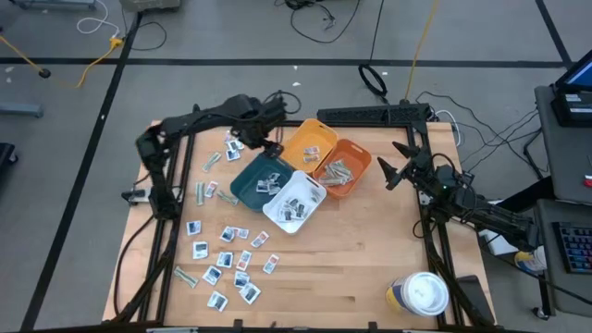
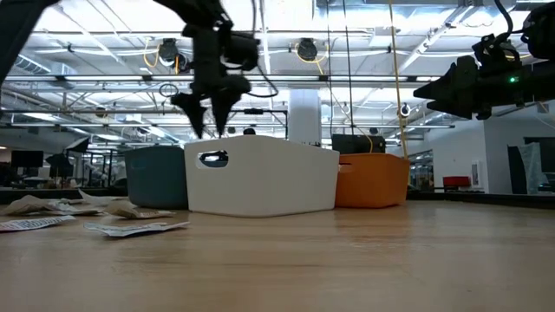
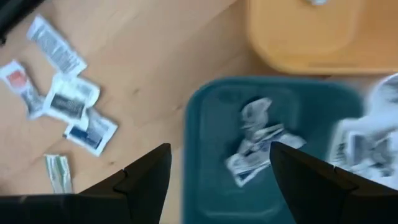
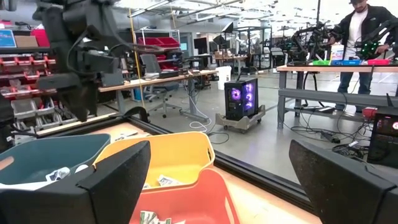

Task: Pick & Place First Aid Supplies
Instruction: Put the green bandage pack into the orange bin

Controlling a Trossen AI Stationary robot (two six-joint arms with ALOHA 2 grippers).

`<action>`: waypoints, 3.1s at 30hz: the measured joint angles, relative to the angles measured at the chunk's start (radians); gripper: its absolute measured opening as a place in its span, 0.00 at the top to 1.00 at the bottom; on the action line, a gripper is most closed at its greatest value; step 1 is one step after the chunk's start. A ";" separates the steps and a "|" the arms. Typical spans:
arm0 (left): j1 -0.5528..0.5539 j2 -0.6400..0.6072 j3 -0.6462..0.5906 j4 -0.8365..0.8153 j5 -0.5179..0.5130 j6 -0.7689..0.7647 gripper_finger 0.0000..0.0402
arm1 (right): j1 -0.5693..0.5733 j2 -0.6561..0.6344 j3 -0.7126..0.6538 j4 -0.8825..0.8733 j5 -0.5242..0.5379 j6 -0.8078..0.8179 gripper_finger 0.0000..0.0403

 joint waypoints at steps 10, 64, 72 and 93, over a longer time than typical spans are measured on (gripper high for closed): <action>0.152 -0.267 -0.405 0.103 -0.103 0.003 0.30 | 0.000 0.000 0.000 0.000 0.000 0.000 0.06; 0.333 -0.164 -0.770 0.386 -0.193 0.176 0.97 | 0.000 0.000 0.000 0.000 0.000 0.000 0.06; 0.334 -0.204 -0.775 0.387 -0.158 0.137 0.99 | 0.000 0.000 0.000 0.000 0.000 0.000 0.06; 0.260 -0.430 -0.510 -0.013 -0.075 0.009 1.00 | 0.000 0.000 0.000 0.000 0.000 0.000 0.06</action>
